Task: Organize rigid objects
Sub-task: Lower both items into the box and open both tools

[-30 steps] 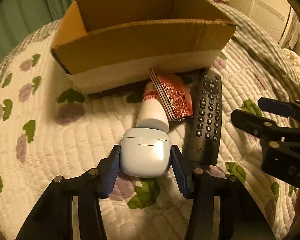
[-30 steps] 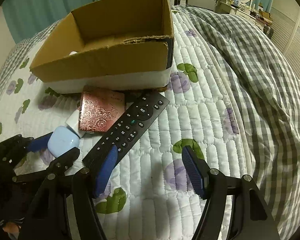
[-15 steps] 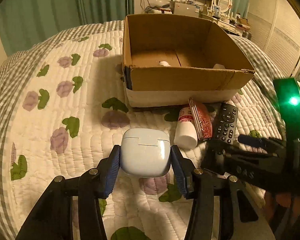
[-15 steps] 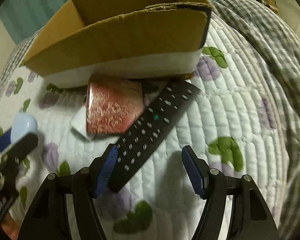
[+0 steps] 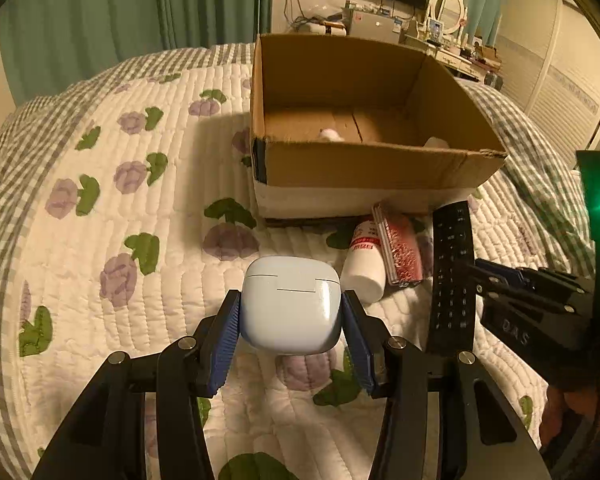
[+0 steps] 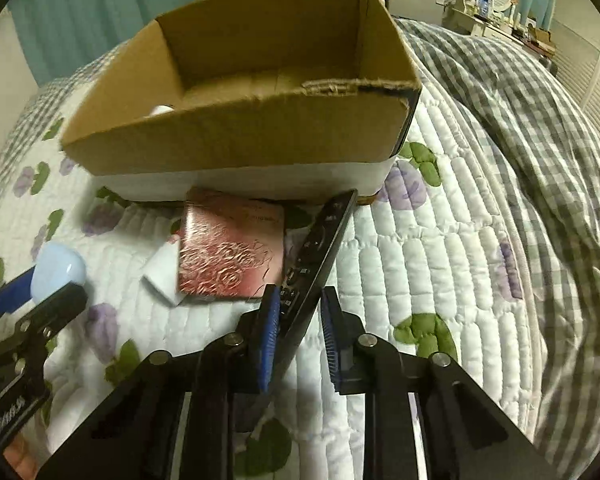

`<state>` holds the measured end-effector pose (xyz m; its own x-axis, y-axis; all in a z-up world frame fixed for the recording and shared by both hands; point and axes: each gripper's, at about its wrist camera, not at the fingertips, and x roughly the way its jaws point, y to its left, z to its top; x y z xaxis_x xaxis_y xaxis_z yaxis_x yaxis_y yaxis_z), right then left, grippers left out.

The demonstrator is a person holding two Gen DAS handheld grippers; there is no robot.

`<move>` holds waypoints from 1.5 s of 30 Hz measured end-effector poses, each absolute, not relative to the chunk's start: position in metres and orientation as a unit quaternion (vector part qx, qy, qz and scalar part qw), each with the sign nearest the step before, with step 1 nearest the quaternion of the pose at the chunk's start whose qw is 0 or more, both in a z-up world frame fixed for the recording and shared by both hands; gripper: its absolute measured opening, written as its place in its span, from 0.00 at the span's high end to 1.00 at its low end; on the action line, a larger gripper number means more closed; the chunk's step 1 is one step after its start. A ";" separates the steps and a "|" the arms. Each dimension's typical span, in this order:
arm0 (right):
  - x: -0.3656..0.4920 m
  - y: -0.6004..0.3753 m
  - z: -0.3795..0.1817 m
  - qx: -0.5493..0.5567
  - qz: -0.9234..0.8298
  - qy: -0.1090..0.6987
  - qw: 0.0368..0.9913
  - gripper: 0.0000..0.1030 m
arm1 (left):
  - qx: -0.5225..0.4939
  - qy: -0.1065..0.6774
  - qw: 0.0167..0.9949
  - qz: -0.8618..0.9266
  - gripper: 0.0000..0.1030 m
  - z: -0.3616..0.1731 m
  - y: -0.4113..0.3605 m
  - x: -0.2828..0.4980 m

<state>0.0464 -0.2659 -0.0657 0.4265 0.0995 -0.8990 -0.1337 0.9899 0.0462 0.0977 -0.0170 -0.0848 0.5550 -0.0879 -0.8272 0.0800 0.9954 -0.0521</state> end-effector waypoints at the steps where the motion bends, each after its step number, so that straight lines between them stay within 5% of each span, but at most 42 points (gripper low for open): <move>1: 0.044 -0.266 -0.063 -0.014 0.070 0.529 0.846 0.82 | 0.001 0.467 0.883 -0.045 0.51 -0.082 -0.018 0.096; 17: 0.016 -0.259 0.042 -0.045 0.106 0.446 0.888 0.87 | -0.016 0.414 0.908 -0.067 0.51 -0.007 -0.022 0.098; 26: 0.077 -0.261 0.101 -0.043 0.116 0.401 0.908 0.87 | -0.007 0.380 0.923 -0.063 0.51 0.027 -0.026 0.159; 40: 0.164 -0.269 0.053 -0.070 0.114 0.436 0.890 0.87 | 0.014 0.395 0.917 -0.050 0.49 -0.026 -0.046 0.241; 43: 0.170 -0.271 0.042 -0.068 0.116 0.443 0.886 0.87 | 0.025 0.390 0.920 -0.044 0.32 -0.026 -0.049 0.246; 45: 0.175 -0.271 0.036 -0.070 0.116 0.449 0.883 0.87 | 0.027 0.387 0.921 -0.042 0.32 -0.027 -0.048 0.246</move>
